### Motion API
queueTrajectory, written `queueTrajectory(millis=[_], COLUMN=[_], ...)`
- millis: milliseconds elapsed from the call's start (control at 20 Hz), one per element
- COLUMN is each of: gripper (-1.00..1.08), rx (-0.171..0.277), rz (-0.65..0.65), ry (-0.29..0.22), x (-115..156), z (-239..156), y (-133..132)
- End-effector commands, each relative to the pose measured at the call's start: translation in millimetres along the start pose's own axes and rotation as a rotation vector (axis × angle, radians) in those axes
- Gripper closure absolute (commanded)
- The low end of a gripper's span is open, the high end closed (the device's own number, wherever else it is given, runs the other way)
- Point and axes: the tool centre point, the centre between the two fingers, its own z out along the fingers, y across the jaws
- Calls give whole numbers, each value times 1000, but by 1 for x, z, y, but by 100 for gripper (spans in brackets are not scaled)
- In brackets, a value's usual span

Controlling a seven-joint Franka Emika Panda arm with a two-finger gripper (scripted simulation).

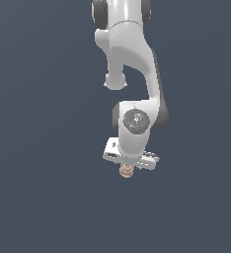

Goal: Pick up the object and move it to a goal position.

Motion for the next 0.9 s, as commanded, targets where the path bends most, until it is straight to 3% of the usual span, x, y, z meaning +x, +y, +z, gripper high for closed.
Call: queueTrajectory(millis=[0,500,550,850], gripper=[-92,-92,108,108], rx=[-1,0,0,0], rz=[1,2,2,2], ry=[-2,-1,-1,-1], x=[-1,0,0,0], z=[14,37,37,37], y=[0,0,0,0])
